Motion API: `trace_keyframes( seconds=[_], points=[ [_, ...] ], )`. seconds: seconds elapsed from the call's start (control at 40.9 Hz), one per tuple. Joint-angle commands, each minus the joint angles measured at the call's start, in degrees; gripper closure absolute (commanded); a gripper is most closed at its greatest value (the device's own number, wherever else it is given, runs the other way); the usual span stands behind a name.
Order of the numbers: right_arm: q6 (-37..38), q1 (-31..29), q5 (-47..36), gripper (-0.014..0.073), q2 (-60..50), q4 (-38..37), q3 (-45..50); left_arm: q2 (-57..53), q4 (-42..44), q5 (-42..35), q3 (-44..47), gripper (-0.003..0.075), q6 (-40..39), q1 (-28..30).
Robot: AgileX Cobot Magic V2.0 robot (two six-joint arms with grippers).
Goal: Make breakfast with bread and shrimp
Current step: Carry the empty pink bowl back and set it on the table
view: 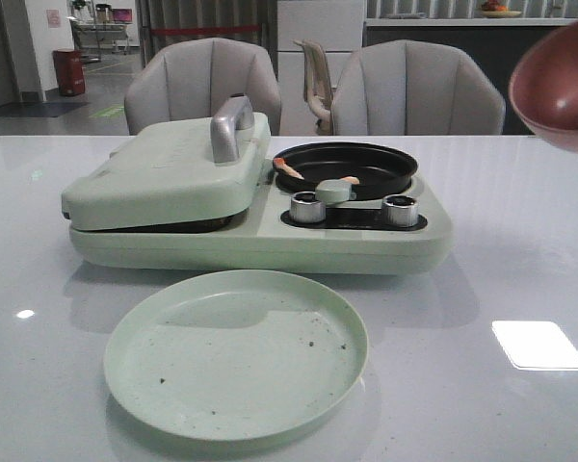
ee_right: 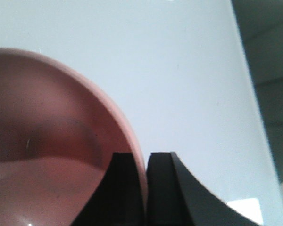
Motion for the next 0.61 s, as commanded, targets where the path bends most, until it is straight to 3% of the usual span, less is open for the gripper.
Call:
trace_keyframes(
  seconds=[0.0, 0.122, 0.269, 0.587],
  points=[
    [-6.4, -5.9, -3.5, 0.0550, -3.9, 12.3, 2.3, -0.6, -0.7, -4.1, -1.6, 0.0620, -0.4, -0.5],
    [-20.4, -11.5, -5.0, 0.0550, -3.8, 29.3, 6.4, -0.6, -0.7, -4.1, -1.6, 0.0620, -0.4, -0.5],
    [-32.2, -13.9, -6.5, 0.0550, -3.8, 40.8, 9.1, -0.6, -0.7, -4.1, -1.6, 0.0620, -0.4, -0.5],
    [-33.7, -14.0, -10.6, 0.0550, -3.6, 38.4, 9.5, -0.6, -0.7, -4.1, -1.6, 0.0620, -0.4, -0.5]
  ],
)
